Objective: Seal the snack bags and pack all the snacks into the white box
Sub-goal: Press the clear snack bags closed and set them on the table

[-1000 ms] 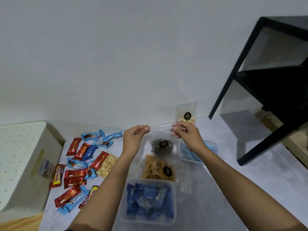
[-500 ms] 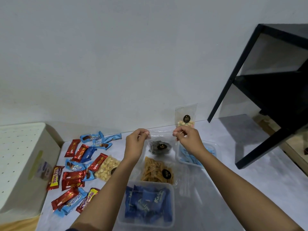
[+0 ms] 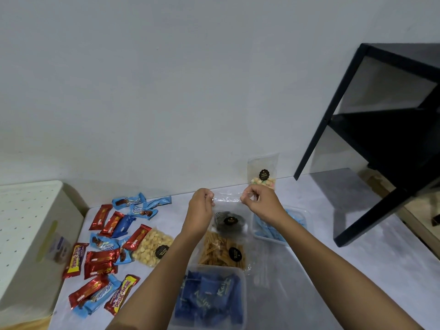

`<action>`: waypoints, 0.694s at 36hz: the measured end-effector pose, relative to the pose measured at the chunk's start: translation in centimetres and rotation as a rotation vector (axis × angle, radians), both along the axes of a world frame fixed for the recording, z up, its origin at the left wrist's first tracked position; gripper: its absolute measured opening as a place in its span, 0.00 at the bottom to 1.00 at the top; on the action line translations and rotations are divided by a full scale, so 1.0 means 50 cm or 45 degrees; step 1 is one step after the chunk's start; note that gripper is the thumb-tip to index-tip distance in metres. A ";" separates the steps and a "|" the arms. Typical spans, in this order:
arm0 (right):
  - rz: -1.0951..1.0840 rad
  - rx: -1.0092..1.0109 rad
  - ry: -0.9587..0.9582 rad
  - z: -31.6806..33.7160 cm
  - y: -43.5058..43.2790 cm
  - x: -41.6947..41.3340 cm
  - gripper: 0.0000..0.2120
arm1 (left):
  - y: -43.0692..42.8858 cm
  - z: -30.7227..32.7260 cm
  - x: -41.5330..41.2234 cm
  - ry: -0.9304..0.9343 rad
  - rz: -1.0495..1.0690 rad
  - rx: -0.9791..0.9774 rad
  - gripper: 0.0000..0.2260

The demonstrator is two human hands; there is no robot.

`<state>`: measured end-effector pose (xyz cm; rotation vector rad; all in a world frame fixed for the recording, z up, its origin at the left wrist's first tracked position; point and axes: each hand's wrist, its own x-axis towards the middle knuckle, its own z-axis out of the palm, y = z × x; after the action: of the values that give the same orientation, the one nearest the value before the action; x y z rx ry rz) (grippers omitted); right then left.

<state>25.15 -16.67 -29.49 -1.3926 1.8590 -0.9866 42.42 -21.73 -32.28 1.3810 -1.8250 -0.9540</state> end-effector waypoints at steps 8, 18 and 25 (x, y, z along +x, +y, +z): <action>0.044 0.049 0.130 0.010 -0.011 0.009 0.11 | 0.011 0.008 -0.010 0.038 -0.034 0.017 0.08; 0.087 0.075 0.358 0.013 -0.025 0.023 0.07 | 0.015 0.020 -0.007 0.191 -0.052 0.100 0.06; 0.119 0.083 0.336 0.008 -0.023 0.039 0.04 | 0.009 0.016 0.008 0.265 -0.089 0.210 0.05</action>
<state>27.09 -17.79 -29.07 -1.6174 1.9730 -0.7171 42.83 -21.26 -31.47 1.2672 -1.6785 -1.2601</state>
